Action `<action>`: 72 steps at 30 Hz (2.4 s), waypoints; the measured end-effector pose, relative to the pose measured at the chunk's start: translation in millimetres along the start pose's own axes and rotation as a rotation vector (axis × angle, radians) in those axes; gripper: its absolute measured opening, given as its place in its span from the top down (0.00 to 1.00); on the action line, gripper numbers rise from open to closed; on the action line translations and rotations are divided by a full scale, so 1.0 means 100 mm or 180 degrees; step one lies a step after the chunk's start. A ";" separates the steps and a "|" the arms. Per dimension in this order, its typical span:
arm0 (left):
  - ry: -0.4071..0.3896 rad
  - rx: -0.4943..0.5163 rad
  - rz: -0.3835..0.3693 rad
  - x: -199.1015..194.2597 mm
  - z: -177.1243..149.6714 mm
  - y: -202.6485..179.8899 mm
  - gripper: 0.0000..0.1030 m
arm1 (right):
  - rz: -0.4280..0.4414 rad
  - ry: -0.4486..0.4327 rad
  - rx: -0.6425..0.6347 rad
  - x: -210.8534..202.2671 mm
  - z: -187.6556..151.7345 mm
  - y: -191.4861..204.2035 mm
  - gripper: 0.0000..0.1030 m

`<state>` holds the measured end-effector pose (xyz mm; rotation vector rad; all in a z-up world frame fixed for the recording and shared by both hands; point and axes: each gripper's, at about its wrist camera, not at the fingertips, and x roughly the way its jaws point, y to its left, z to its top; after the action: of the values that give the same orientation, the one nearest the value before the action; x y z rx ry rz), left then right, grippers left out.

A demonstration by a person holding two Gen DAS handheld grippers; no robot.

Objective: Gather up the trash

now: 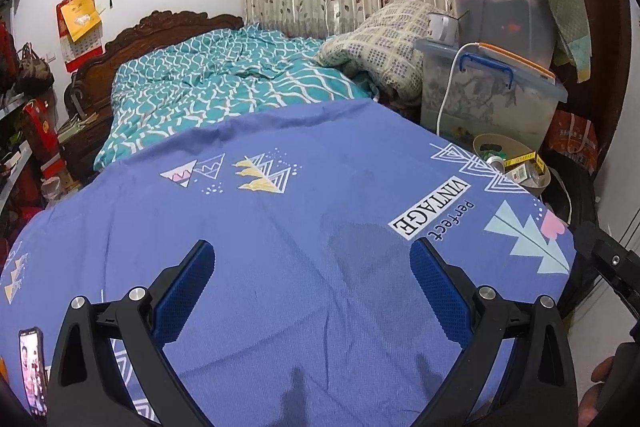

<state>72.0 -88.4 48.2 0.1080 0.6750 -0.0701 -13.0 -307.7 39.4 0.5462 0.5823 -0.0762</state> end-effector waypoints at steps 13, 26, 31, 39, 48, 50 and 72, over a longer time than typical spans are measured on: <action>0.0150 0.0005 0.0109 0.09 -0.01 -0.02 0.08 | 0.0052 0.0031 -0.0041 0.05 -0.05 0.00 0.03; 0.0181 -0.0037 0.0118 0.11 -0.02 0.03 0.08 | 0.0066 0.0171 -0.0031 0.18 -0.09 -0.03 0.03; 0.0146 -0.0066 0.0180 0.09 -0.03 0.05 0.08 | 0.0076 0.0215 -0.0047 0.22 -0.10 -0.02 0.03; 0.0149 -0.0057 0.0252 0.10 -0.01 0.05 0.08 | 0.0075 0.0235 -0.0026 0.25 -0.12 -0.03 0.03; 0.0070 -0.0111 0.0245 0.05 0.00 0.06 0.08 | 0.0074 0.0241 -0.0018 0.25 -0.13 -0.04 0.03; 0.0042 -0.0165 0.0208 0.02 0.00 0.09 0.08 | 0.0074 0.0240 -0.0017 0.25 -0.13 -0.04 0.03; 0.0086 -0.0182 0.0084 -0.01 0.03 0.13 0.08 | 0.0077 0.0238 -0.0017 0.26 -0.14 -0.04 0.03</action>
<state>74.1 -75.9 52.0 0.0628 0.7019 -0.0241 0.6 -302.5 13.9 0.5527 0.6484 -0.0314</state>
